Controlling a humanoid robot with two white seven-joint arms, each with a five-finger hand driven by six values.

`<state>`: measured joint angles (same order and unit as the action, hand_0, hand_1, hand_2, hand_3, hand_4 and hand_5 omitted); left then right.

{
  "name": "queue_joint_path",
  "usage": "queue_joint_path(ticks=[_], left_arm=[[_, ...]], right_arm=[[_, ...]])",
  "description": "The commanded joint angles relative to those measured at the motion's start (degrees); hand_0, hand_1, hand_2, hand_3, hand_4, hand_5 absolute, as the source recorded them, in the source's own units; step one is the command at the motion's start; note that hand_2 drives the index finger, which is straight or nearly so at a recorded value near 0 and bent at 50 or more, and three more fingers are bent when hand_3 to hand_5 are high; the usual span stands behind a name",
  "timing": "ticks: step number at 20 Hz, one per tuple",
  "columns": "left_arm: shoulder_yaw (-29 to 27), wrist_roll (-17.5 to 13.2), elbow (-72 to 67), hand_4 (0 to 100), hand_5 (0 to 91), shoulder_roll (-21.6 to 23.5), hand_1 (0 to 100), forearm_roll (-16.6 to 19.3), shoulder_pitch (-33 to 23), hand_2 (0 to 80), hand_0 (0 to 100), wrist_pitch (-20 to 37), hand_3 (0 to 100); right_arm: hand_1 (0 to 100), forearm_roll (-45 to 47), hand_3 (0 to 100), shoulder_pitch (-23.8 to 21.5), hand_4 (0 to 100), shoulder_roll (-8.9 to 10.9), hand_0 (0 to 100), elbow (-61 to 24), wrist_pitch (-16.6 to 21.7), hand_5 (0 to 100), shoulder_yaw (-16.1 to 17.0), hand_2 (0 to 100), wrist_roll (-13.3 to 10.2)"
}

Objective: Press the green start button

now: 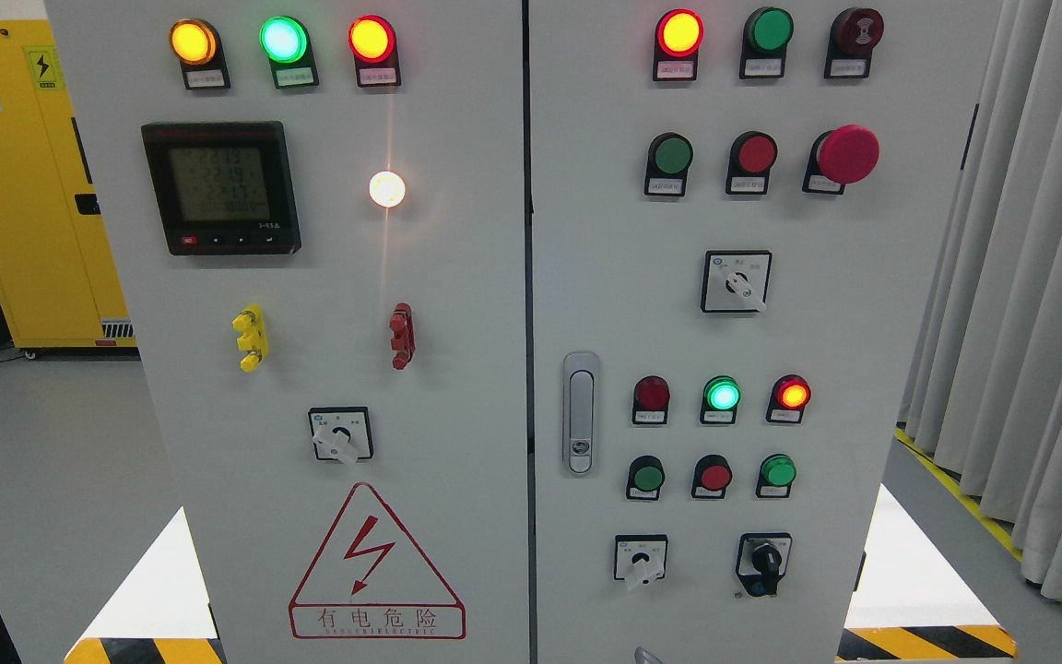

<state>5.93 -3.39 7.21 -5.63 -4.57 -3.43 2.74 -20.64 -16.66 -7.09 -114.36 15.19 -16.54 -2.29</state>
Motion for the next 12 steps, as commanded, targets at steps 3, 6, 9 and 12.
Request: queue_joint_path(ticks=[3,6,9,12], left_arm=[[0.0,0.0,0.0,0,0.0,0.0,56,0.0,0.0,0.0,12,0.0,0],[0.0,0.0,0.0,0,0.0,0.0,56,0.0,0.0,0.0,12,0.0,0],[0.0,0.0,0.0,0,0.0,0.0,56,0.0,0.0,0.0,12,0.0,0],[0.0,0.0,0.0,0,0.0,0.0,56,0.0,0.0,0.0,12,0.0,0]], right_arm=[[65,0.1,3,-0.4,10,-0.03,46,0.8,0.1,5,-0.3,0,-0.3],[65,0.3,2,-0.5,9,-0.03,46,1.1,0.1,4,-0.3,0,-0.9],[65,0.4,2,-0.5,9,-0.03,47,1.1,0.1,4,-0.3,0,-0.9],[65,0.5,2,-0.5,9,-0.03,47,1.4,0.1,4,-0.3,0,-1.1]])
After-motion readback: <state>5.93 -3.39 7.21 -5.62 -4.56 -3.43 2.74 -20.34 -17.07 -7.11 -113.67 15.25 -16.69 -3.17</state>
